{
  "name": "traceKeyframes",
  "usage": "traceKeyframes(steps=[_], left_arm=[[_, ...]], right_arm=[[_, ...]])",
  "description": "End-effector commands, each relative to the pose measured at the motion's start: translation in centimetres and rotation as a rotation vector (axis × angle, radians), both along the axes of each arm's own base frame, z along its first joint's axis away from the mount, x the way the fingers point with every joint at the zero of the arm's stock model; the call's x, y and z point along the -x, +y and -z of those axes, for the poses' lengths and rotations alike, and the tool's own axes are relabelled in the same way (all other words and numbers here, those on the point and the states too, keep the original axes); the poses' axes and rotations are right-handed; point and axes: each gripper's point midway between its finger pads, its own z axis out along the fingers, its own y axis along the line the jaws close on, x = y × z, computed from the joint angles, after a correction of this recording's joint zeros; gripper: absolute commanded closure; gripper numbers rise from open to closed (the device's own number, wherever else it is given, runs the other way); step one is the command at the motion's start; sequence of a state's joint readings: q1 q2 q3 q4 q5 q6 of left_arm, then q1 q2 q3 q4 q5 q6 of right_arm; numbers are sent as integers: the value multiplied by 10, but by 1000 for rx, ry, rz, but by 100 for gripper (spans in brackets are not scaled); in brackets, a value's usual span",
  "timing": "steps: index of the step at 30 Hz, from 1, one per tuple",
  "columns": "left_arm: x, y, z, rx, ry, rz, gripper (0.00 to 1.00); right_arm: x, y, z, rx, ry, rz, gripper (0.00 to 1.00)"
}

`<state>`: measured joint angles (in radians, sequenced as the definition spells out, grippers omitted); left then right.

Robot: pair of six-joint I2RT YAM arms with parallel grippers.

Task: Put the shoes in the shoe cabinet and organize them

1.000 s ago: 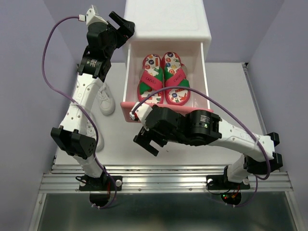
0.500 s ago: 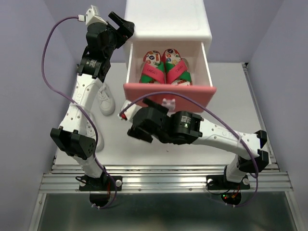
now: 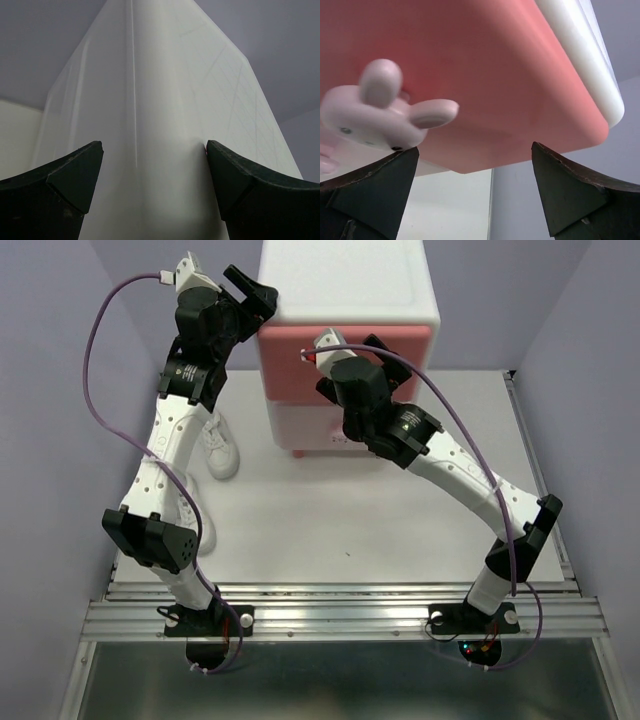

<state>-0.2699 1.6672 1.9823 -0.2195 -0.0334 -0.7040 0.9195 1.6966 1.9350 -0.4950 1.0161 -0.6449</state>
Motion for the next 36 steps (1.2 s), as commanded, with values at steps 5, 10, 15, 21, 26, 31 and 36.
traceKeyframes(steps=[5,10,15,21,26,31,36], left_arm=[[5,26,130,-233,382,-49,7],[9,28,127,-246,382,-47,7],[11,26,126,-251,377,-36,6],[10,20,112,-285,365,20,6],[14,-2,84,-295,326,178,7],[21,-11,80,-279,315,266,7],[25,-11,69,-272,284,293,7]], right_arm=[[-16,2,-48,-263,-141,20,0],[18,21,-33,-498,45,-193,0],[77,49,-21,-681,201,-506,0],[112,44,13,-786,337,-529,0],[94,36,27,-757,287,-435,0],[57,39,35,-658,207,-309,0],[3,30,25,-675,138,-183,0]])
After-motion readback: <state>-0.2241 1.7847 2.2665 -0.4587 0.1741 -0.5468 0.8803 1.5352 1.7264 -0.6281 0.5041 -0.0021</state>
